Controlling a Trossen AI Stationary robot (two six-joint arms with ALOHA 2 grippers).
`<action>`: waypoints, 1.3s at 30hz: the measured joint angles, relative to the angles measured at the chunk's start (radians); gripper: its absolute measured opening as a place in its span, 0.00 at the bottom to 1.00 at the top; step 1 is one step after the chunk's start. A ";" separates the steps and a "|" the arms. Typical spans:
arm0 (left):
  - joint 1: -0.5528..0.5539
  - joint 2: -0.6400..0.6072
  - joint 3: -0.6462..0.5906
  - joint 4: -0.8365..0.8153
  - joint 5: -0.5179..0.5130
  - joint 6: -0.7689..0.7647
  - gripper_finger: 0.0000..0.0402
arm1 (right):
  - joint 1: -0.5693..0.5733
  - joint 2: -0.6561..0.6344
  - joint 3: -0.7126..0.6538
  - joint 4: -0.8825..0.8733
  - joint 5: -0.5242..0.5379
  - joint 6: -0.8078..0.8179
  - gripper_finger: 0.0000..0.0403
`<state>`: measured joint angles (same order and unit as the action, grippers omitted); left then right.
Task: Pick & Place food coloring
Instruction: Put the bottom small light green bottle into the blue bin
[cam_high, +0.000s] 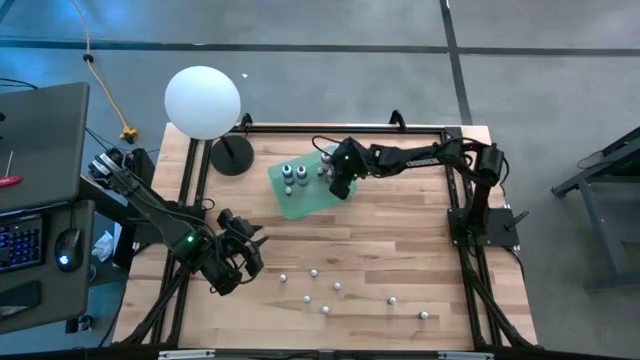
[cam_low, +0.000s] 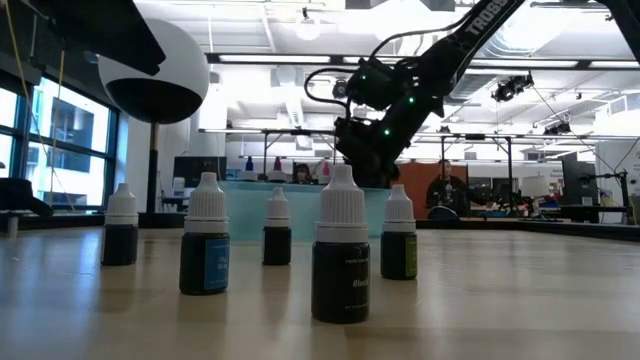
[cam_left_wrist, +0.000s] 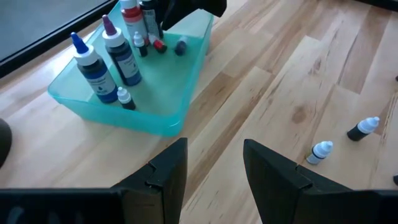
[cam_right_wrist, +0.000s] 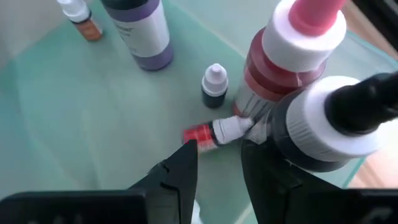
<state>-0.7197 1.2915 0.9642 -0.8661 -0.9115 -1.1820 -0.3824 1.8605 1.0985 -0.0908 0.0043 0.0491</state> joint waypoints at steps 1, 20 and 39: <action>0.000 0.000 0.000 0.000 0.000 0.000 0.38 | 0.000 -0.004 0.000 -0.004 0.001 -0.009 0.29; 0.000 0.000 0.000 0.003 0.001 0.003 0.38 | 0.529 -0.278 0.000 -0.352 -0.061 -0.024 0.29; 0.000 0.000 0.000 0.038 0.012 0.008 0.38 | 0.732 0.053 -0.001 0.012 -0.157 0.046 0.29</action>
<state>-0.7197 1.2919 0.9642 -0.8284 -0.8998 -1.1744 0.3494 1.9130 1.0977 -0.0787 -0.1532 0.0952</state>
